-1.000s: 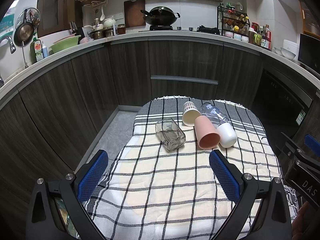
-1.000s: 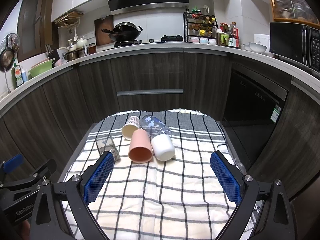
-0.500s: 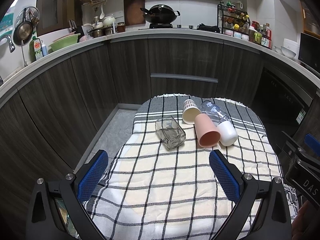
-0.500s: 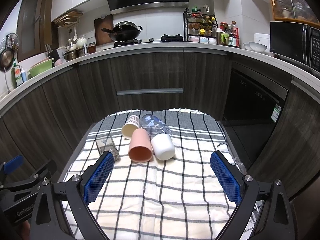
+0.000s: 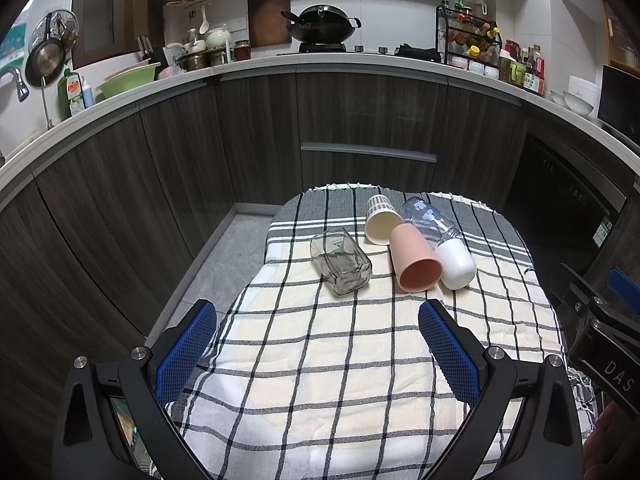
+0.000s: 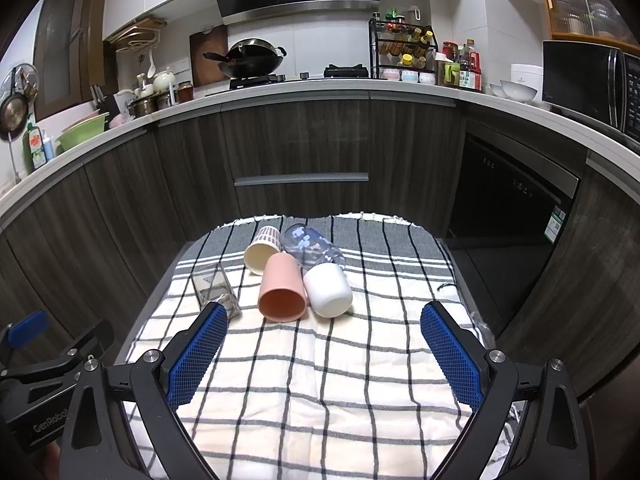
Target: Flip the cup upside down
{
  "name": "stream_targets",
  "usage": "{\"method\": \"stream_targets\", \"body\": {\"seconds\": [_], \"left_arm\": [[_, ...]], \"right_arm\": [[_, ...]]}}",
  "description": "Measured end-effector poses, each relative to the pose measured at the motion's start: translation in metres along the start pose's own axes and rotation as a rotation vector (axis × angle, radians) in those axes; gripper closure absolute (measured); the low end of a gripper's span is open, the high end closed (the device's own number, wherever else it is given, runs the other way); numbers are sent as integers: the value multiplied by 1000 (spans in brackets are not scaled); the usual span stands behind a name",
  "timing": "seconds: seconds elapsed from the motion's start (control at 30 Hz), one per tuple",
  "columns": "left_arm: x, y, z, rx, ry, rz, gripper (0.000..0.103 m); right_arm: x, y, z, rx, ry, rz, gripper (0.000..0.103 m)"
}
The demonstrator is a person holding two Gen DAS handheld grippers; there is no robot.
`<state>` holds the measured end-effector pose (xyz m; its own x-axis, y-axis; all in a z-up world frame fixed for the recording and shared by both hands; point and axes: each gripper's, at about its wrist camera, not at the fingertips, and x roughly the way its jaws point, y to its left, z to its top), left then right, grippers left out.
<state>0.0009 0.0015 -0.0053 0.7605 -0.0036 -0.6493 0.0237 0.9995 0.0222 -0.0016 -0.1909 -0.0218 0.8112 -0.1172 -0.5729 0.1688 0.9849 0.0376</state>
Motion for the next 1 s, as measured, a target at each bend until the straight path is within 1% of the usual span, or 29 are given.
{"method": "stream_targets", "body": {"seconds": [0.33, 0.53, 0.7, 1.0], "left_arm": [[13, 2, -1, -7, 25, 2, 0], [28, 5, 1, -15, 42, 12, 0], [45, 10, 6, -27, 52, 21, 0], [85, 21, 22, -53, 57, 26, 0]], "right_arm": [[8, 1, 1, -1, 12, -3, 6], [20, 2, 6, -8, 21, -1, 6], [37, 7, 15, -20, 30, 0, 6], [83, 25, 30, -54, 76, 12, 6]]}}
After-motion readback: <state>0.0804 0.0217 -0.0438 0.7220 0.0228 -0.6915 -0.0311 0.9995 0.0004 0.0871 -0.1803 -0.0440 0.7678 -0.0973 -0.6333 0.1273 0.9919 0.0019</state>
